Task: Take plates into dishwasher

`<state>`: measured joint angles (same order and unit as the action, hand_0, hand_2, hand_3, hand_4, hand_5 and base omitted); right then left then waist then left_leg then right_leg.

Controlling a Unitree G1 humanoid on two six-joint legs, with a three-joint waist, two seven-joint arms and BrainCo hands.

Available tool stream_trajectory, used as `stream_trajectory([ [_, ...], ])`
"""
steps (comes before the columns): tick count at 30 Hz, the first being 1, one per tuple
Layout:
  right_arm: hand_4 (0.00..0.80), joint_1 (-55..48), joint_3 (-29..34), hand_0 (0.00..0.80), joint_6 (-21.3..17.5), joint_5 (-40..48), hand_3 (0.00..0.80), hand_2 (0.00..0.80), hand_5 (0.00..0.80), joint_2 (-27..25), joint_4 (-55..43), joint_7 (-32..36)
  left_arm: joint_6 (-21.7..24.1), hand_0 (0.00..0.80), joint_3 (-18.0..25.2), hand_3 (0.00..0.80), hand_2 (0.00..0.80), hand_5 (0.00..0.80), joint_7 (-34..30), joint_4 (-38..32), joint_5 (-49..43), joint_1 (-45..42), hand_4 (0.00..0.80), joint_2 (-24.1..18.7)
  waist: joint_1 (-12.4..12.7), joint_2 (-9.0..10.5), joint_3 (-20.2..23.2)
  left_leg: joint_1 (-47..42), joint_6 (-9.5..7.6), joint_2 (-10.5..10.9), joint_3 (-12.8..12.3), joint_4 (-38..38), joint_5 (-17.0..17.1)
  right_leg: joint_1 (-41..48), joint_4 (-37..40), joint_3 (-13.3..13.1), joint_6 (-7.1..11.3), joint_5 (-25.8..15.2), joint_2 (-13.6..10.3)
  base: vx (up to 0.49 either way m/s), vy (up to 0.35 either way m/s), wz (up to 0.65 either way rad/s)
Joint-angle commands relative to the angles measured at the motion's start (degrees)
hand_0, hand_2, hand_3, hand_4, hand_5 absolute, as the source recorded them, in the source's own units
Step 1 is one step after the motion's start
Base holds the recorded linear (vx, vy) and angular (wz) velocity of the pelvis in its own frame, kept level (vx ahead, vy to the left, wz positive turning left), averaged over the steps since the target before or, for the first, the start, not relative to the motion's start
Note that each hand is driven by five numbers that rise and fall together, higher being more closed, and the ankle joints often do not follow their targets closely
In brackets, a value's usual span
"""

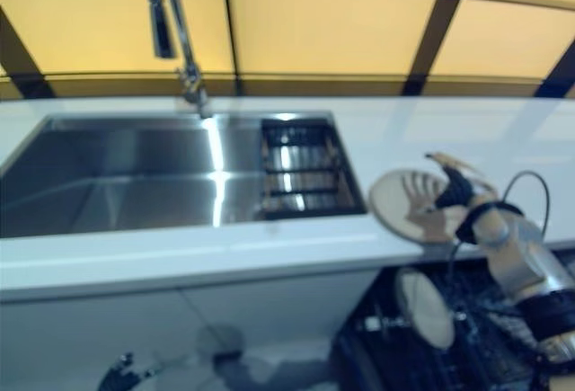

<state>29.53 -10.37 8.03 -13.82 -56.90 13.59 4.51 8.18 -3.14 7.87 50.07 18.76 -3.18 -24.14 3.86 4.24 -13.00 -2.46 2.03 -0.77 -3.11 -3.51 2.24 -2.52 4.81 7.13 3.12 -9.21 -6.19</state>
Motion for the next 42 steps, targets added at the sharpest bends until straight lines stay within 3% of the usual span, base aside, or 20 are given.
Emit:
stream_trajectory([
  [1,0.000,4.9,2.5,0.000,0.2,2.4,0.000,0.000,0.000,-4.4,-3.0,0.1,2.2,0.000,1.5,0.000,0.000,0.000,0.3,2.0,-1.5,1.6,0.000,-0.7,1.1,0.51,2.0,1.6,-2.73,1.3,3.8,0.1,-0.9,1.8,-6.2,1.2,2.54,5.6,-1.2,0.000,0.000,0.00],
  [17,0.000,-5.7,10.5,0.000,1.7,10.0,0.000,0.000,0.000,-3.0,-14.7,6.3,2.7,0.000,3.6,0.000,0.000,0.000,0.7,4.7,-2.5,1.1,0.000,0.4,-1.1,1.16,3.7,0.7,-2.73,1.1,2.6,-0.3,-1.3,1.9,-6.3,0.0,2.46,5.9,-0.7,0.000,0.001,-0.01],
  [25,0.000,-12.3,13.3,0.000,3.0,14.2,0.000,0.000,0.000,1.0,-19.1,8.9,3.4,0.000,4.6,0.000,0.000,0.000,0.5,6.7,-2.5,1.0,0.000,0.7,-2.5,1.13,4.4,0.2,-2.64,0.8,1.8,-0.5,-1.5,2.0,-6.2,-0.7,2.50,5.8,-0.5,0.004,0.007,-0.05],
  [31,0.000,-17.7,14.8,0.000,1.4,15.6,0.000,0.000,0.000,5.4,-20.7,9.4,3.8,0.000,4.6,0.000,0.000,0.000,1.0,7.0,-2.8,0.8,0.000,1.4,-3.2,1.05,4.4,-0.1,-2.80,0.9,1.5,-0.6,-1.7,2.1,-6.2,-1.1,2.48,5.9,-0.5,0.001,0.001,-0.01],
  [42,0.000,-20.0,14.4,0.000,0.4,15.8,0.000,0.000,0.000,7.7,-20.8,10.0,3.8,0.000,4.1,0.000,0.000,0.000,1.3,6.7,-2.9,0.7,0.000,1.5,-3.0,0.83,4.5,-0.1,-2.92,1.2,1.8,-0.6,-1.7,2.1,-6.0,-0.8,2.64,5.7,-0.6,0.000,0.000,0.00],
])
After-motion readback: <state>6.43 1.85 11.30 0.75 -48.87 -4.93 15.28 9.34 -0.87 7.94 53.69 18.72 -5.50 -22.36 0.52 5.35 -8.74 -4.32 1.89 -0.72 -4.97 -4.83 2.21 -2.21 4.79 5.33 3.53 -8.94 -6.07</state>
